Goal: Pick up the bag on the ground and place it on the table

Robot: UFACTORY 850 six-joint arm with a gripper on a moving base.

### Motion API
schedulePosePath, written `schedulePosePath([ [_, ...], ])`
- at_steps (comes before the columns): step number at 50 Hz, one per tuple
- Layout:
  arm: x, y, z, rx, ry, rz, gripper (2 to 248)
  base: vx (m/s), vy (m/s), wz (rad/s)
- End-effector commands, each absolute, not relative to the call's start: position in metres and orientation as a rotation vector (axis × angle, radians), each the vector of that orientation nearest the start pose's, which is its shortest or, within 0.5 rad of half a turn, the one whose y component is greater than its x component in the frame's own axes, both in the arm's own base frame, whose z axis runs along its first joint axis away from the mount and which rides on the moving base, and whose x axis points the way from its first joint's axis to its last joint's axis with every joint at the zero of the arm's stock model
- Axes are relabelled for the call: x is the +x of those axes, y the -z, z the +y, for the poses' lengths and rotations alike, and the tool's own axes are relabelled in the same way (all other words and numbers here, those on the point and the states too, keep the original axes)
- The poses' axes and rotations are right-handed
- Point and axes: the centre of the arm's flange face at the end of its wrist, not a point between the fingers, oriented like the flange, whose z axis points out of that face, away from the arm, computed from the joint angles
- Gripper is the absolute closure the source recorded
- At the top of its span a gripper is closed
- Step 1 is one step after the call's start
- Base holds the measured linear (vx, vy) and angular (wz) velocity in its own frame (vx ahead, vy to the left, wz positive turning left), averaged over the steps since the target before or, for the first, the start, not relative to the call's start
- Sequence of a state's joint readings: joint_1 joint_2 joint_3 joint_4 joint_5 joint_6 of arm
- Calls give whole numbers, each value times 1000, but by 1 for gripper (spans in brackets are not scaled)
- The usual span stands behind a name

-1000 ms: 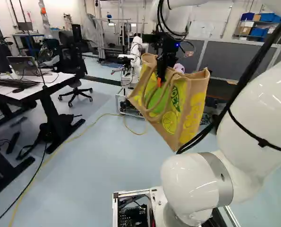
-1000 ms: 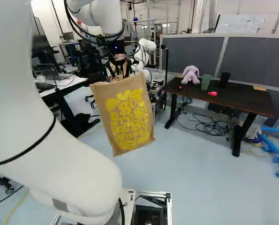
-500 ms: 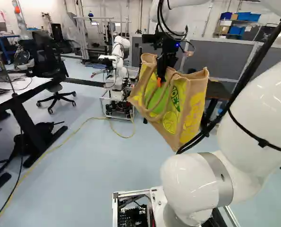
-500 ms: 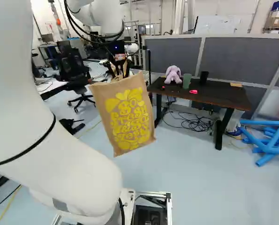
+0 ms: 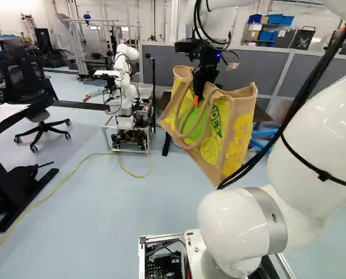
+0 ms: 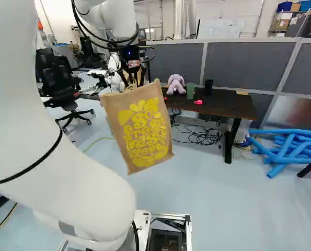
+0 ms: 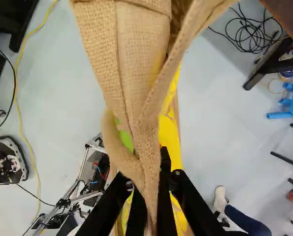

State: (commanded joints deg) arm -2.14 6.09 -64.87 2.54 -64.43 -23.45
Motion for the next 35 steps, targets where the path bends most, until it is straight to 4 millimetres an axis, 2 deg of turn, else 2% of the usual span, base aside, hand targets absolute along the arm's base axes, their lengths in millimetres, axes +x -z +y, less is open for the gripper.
schedulePosePath([
  [35, 420, -665, -12, -3072, 188, -551, 228, 116, -104, -169],
])
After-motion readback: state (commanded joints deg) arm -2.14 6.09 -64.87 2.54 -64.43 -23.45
